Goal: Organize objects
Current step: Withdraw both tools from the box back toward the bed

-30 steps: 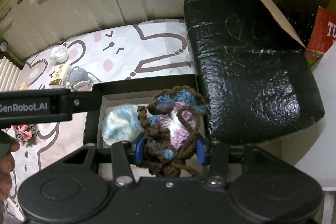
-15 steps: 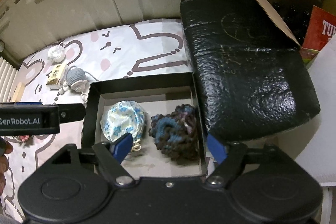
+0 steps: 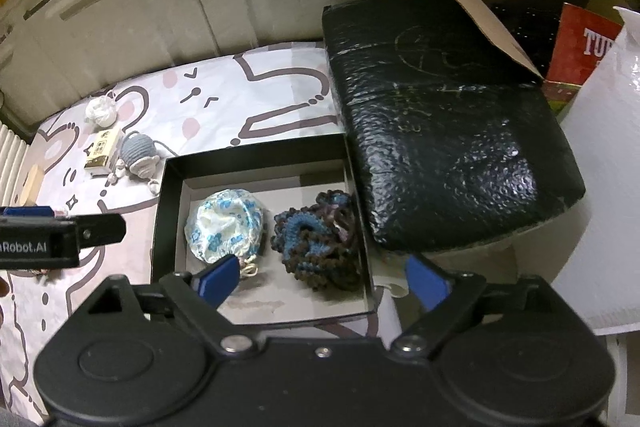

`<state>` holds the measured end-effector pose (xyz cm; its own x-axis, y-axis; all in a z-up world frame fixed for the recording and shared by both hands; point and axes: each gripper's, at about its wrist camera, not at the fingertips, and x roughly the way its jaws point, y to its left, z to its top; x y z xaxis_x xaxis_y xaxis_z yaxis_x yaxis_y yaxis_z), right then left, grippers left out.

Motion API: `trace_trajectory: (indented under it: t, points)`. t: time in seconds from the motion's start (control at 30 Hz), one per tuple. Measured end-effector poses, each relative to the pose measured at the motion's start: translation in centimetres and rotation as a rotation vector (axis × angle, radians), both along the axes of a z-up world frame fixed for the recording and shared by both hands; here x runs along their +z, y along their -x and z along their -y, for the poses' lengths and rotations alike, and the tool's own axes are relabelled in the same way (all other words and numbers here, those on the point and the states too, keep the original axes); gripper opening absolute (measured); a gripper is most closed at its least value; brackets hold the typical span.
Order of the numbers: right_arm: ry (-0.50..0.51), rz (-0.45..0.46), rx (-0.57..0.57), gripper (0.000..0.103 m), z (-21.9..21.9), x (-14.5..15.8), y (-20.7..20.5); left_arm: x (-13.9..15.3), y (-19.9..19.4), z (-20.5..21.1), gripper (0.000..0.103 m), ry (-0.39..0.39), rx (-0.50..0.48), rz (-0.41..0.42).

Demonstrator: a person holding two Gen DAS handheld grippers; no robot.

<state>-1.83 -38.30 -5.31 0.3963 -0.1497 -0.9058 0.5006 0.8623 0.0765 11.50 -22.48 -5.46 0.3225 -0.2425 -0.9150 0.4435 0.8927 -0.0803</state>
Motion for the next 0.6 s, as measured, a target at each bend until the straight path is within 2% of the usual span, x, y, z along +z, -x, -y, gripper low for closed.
trace_trajectory:
  t: [0.3,0.6]
  points:
    - [0.023,0.026,-0.013,0.103,-1.0,1.0,1.1,0.7,1.2,-1.5,0.103,-0.024,-0.013,0.015]
    - [0.04,0.045,-0.025,0.103,-2.1,2.2,2.4,1.4,2.4,-2.8,0.103,-0.018,-0.021,0.035]
